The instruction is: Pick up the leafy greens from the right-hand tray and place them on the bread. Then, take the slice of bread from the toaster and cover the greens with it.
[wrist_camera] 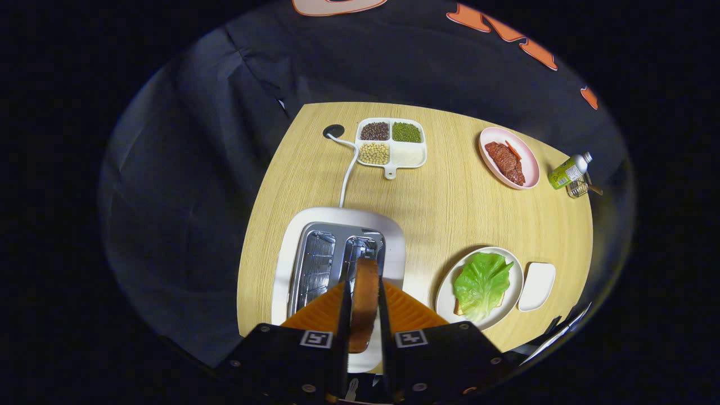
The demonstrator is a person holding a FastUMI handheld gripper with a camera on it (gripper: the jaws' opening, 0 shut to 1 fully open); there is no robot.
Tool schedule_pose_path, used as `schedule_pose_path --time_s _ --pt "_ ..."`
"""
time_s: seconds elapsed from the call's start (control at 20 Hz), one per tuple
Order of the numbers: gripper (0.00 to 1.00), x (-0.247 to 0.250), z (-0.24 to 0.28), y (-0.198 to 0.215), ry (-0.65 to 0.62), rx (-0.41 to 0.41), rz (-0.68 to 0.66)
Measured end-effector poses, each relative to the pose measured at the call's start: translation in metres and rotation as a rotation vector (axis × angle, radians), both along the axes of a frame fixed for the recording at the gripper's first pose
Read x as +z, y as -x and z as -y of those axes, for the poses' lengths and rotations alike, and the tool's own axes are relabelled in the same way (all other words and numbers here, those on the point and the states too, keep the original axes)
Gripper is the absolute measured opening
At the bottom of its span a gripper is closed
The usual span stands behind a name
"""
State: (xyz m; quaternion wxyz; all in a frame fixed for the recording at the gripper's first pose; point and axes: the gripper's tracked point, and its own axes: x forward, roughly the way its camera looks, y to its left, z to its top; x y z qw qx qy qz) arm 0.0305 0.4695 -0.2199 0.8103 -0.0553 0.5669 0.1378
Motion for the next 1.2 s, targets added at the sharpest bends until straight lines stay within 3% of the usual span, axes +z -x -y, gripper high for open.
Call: schedule_pose_path --time_s 0.05,0.25,0.8,1.2 --pt "0.16 0.0 0.0 -0.001 -0.001 -0.001 0.002" --pt "0.09 0.014 -0.004 0.002 -0.033 0.005 0.011" --pt "0.09 0.081 0.015 0.003 -0.167 -0.008 0.09" --pt "0.08 0.115 0.089 -0.007 -0.223 -0.052 0.173"
